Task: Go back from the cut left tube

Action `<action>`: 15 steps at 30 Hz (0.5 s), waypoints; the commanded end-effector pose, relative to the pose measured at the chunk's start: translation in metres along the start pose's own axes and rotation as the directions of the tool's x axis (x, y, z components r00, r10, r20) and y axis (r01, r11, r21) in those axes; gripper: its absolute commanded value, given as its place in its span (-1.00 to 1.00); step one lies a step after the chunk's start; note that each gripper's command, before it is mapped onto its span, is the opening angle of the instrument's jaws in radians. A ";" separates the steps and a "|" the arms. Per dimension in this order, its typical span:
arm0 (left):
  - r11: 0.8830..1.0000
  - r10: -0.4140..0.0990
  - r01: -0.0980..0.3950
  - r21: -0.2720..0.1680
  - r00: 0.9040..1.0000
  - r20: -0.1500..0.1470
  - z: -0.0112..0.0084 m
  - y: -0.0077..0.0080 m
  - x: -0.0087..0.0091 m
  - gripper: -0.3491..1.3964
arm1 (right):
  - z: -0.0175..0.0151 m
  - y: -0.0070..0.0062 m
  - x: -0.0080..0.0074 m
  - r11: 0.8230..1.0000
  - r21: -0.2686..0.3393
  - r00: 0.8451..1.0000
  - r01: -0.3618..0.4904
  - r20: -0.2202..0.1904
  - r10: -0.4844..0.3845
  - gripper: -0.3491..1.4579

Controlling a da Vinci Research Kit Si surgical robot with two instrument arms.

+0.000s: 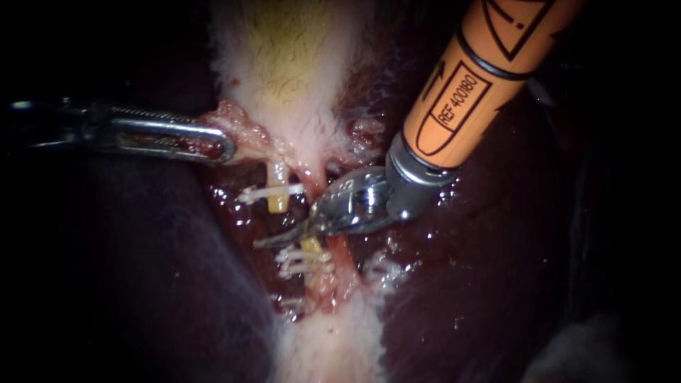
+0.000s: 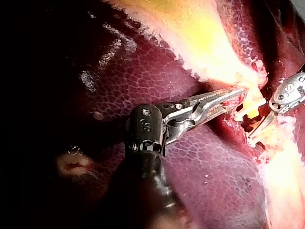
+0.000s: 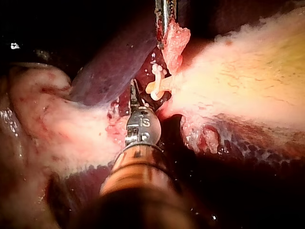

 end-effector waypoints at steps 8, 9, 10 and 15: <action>1.000 0.001 -0.001 0.000 1.000 0.000 -0.0001 -0.0002 -0.0001 -1.00 | 0.0005 -0.0007 0.0002 0.997 -0.079 0.998 0.000 -0.060 -0.005 0.49; 1.000 0.001 -0.001 0.000 1.000 0.000 0.0000 -0.0002 -0.0001 -1.00 | 0.0005 -0.0007 0.0003 0.997 -0.077 0.998 -0.001 -0.066 -0.005 0.56; 1.000 0.001 -0.001 0.000 1.000 0.000 -0.0001 -0.0002 -0.0001 -1.00 | 0.0005 -0.0007 0.0004 0.997 -0.077 0.998 -0.001 -0.069 -0.004 0.62; 1.000 0.001 -0.001 0.000 1.000 0.000 -0.0001 -0.0002 -0.0002 -1.00 | 0.0005 -0.0007 0.0004 0.996 -0.087 0.997 -0.008 -0.076 0.001 0.75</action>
